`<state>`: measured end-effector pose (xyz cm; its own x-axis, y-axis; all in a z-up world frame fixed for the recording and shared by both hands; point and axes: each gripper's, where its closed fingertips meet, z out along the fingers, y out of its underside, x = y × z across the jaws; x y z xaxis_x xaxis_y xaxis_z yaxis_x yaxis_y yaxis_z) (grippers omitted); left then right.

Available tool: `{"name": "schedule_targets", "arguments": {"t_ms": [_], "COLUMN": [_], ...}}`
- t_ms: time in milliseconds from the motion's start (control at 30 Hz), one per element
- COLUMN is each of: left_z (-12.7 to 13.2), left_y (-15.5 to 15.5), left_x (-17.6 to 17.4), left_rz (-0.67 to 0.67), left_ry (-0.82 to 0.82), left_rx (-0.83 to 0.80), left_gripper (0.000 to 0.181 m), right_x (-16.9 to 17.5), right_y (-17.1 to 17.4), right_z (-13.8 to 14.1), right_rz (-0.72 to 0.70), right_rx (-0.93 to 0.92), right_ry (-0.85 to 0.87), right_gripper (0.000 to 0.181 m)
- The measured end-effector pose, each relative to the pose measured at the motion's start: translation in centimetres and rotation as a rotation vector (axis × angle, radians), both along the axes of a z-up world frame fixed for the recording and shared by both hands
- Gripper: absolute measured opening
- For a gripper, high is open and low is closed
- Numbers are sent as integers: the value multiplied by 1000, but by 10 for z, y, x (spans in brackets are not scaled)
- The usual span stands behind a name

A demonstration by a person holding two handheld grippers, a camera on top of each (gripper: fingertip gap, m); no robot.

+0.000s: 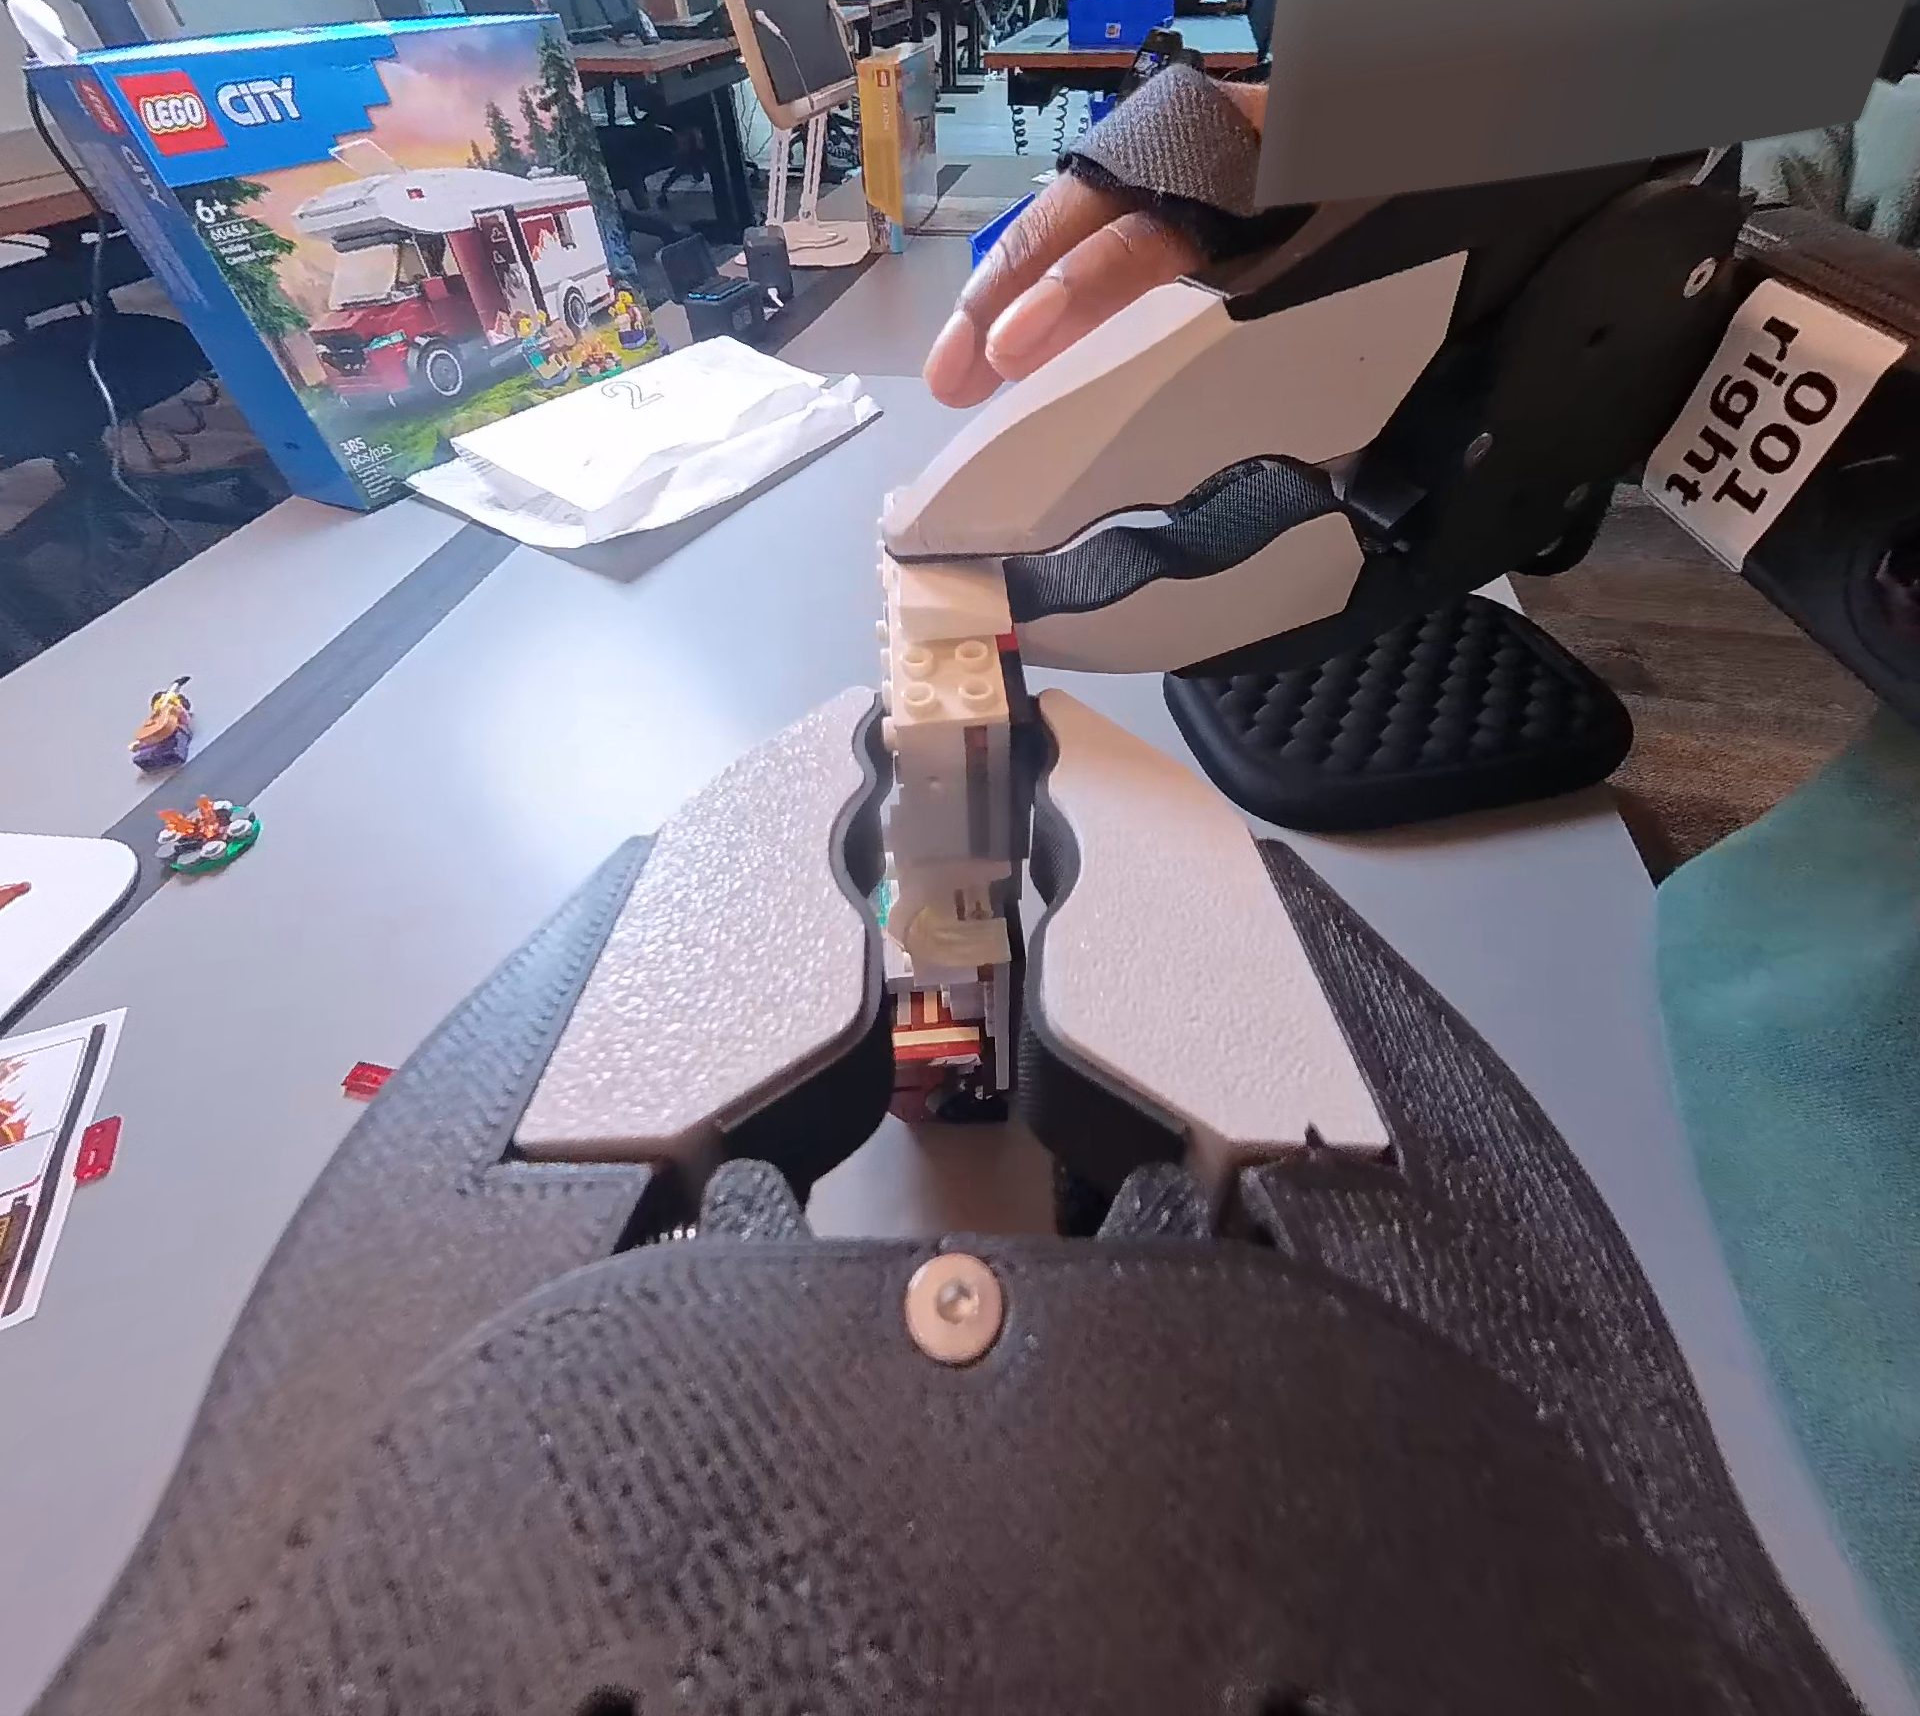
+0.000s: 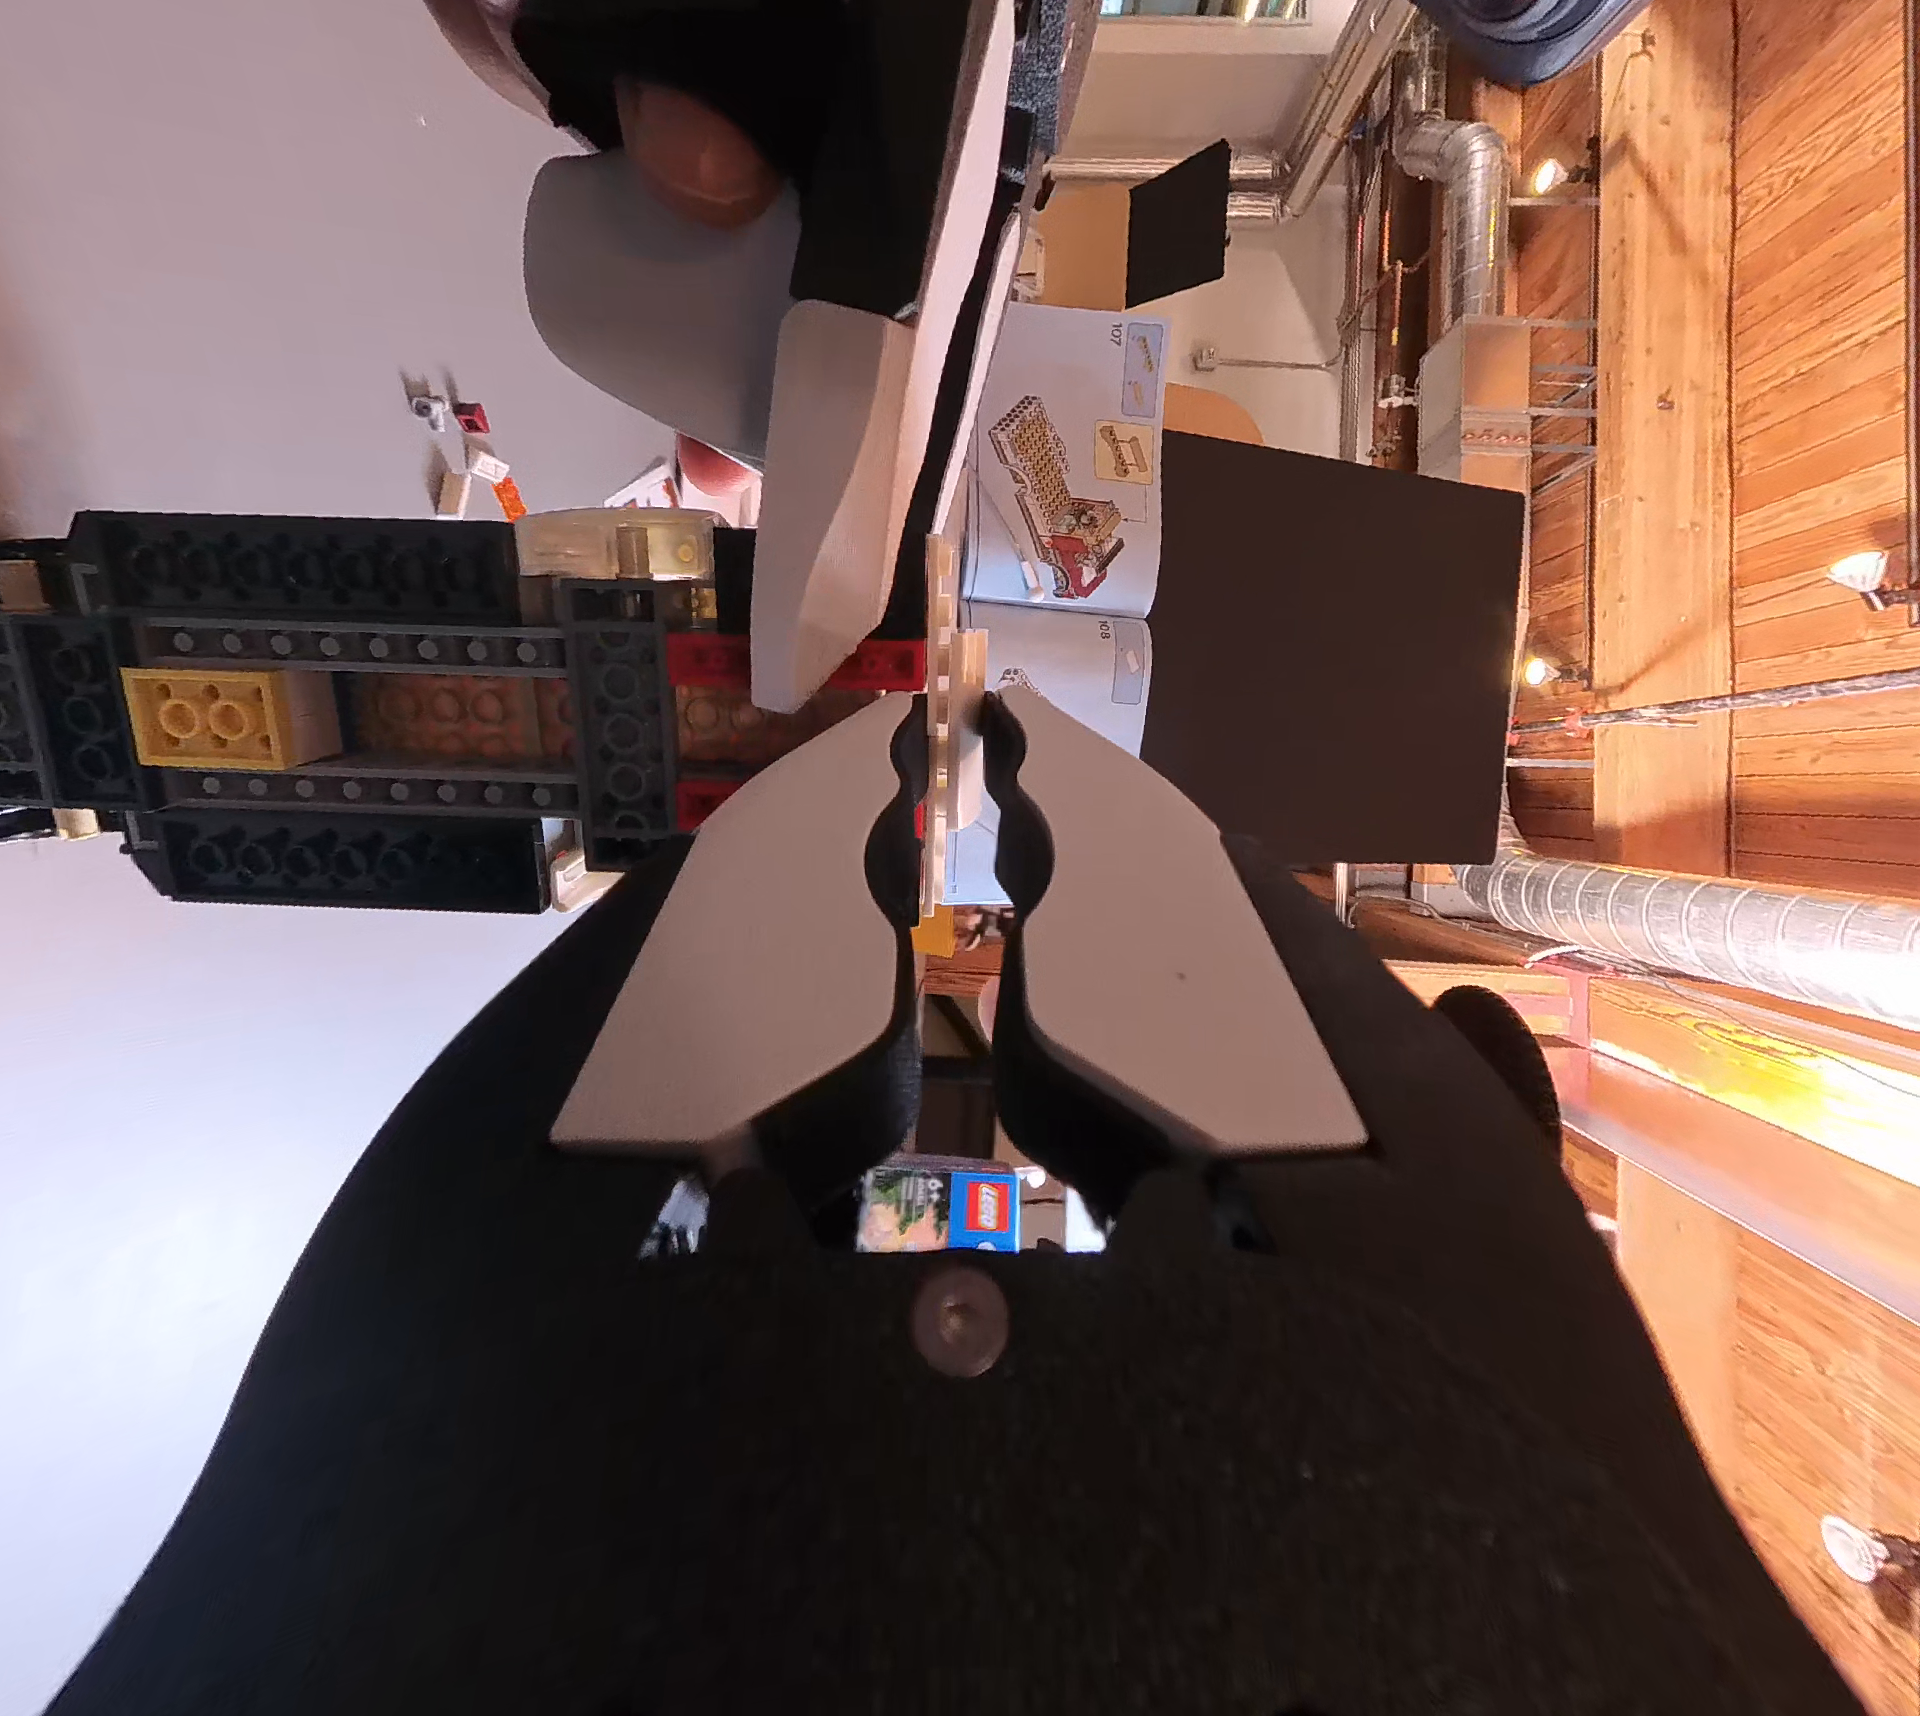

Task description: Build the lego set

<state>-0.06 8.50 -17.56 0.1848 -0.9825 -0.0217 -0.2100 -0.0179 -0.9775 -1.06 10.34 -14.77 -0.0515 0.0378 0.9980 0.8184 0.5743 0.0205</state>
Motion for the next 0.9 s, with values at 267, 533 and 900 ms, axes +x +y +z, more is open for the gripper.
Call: {"name": "schedule_targets", "arguments": {"t_ms": [267, 533, 900], "left_z": [0, 0, 0], "left_y": [-2, -1, 0], "left_x": [0, 0, -1], "left_rz": [6, 2, -10], "left_ry": [4, 7, 11], "left_rx": [12, -2, -29], "left_gripper": [24, 24, 24], "right_x": [0, -2, -2], "right_y": [-2, -2, -1], "right_z": [-1, -2, -2], "right_rz": [-7, -20, -15], "right_rx": [-18, -16, -24], "right_ry": [-32, -24, 29], "right_gripper": [11, 11, 10]}}
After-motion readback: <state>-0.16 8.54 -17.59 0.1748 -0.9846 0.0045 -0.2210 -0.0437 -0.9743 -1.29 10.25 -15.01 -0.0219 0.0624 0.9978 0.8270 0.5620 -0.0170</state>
